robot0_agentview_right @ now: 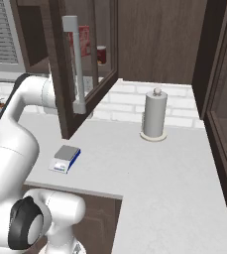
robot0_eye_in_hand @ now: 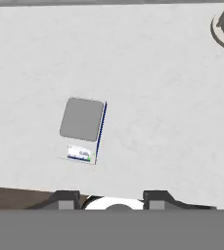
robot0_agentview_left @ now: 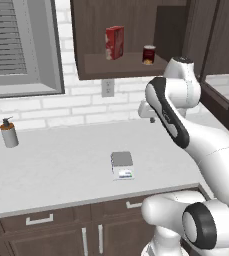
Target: Pick the canned food and place it on the digital scale for weighing, and close the cabinet.
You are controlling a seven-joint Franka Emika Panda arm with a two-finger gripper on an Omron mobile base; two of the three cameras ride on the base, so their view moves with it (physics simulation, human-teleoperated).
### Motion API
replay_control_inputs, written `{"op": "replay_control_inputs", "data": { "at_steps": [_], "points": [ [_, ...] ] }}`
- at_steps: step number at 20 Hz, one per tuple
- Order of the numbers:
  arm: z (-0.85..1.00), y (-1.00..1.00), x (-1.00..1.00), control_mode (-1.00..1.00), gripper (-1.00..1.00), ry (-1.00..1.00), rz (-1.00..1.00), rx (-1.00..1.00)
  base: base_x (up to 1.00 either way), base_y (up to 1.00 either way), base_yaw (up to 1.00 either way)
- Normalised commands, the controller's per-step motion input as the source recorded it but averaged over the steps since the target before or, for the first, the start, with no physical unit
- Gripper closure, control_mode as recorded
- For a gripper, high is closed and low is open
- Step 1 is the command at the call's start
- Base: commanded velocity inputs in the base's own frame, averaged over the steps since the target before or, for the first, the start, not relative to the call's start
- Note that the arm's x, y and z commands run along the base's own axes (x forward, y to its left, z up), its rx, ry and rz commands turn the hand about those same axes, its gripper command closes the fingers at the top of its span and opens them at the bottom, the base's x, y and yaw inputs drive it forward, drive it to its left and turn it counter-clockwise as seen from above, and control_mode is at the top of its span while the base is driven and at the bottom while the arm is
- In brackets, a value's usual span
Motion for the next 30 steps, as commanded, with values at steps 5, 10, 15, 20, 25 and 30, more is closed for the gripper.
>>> {"op": "replay_control_inputs", "data": {
  "at_steps": [5, 10, 15, 20, 25, 30],
  "points": [
    [0.0, 0.0, -0.23, -1.0, -1.0, -0.01, 0.0, 0.0, 0.0, 0.0, 0.0],
    [0.26, 0.13, -0.35, -1.0, -1.0, -0.18, -0.09, -0.03, 0.0, 0.0, 0.0],
    [0.47, 0.07, -0.28, -1.0, -1.0, -0.14, -0.23, -0.02, 0.0, 0.0, 0.0],
    [0.44, 0.04, -0.07, -1.0, -1.0, -0.05, -0.23, -0.01, 0.0, 0.0, 0.0],
    [0.36, 0.04, -0.1, -1.0, -1.0, -0.12, -0.13, -0.11, 0.0, 0.0, 0.0],
    [0.25, 0.0, -0.02, -1.0, -1.0, -0.05, -0.09, -0.14, 0.0, 0.0, 0.0]
  ]
}}
